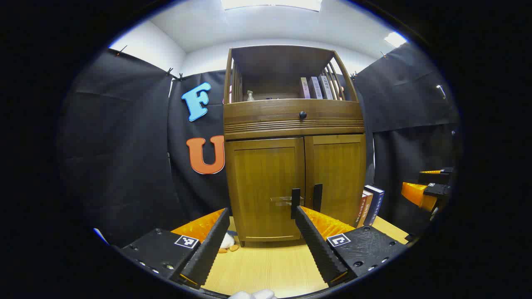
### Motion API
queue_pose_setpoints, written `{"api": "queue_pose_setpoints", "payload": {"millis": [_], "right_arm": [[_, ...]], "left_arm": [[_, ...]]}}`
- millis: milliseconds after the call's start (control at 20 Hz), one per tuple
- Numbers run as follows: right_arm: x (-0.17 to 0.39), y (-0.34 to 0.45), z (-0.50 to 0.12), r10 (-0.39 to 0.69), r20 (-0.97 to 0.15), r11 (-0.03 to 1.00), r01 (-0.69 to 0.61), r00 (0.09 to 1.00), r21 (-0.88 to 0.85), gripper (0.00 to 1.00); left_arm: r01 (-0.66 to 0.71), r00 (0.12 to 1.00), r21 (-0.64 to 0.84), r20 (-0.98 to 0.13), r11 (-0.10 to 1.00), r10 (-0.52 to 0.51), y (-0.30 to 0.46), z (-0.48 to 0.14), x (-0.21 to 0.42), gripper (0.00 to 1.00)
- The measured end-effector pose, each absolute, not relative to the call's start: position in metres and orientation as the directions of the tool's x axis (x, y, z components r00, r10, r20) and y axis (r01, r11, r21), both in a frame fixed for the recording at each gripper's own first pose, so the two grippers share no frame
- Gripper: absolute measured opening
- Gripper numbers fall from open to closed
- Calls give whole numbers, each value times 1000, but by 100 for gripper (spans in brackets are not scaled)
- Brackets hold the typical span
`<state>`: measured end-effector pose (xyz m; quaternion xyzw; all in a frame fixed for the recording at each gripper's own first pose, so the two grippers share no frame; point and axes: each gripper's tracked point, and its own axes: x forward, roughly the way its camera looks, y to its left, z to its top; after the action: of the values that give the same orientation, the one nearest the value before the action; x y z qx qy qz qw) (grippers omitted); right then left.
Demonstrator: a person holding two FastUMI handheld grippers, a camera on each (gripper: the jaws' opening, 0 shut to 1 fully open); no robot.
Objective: Open the right door of the double-door shoe cabinet with the right hand, and open the left door with the left hand.
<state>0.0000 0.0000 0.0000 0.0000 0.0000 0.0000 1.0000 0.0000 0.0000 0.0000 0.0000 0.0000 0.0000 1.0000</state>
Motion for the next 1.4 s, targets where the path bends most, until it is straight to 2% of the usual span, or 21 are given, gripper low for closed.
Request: {"api": "queue_pose_setpoints", "payload": {"millis": [900, 1150, 1400], "right_arm": [[7, 9, 4, -4, 12, 1000, 4, 1000, -14, 100], [38, 23, -11, 13, -2, 999, -13, 1000, -33, 100], [94, 61, -22, 67, -11, 996, -67, 998, -54, 100]], "left_arm": [[12, 1000, -4, 11, 1000, -12, 1, 1, 4, 96], [-17, 1000, 5, 5, 1000, 17, 16, -1, -2, 96], [-59, 998, -1, -1, 998, 59, 34, -2, -14, 96]]}}
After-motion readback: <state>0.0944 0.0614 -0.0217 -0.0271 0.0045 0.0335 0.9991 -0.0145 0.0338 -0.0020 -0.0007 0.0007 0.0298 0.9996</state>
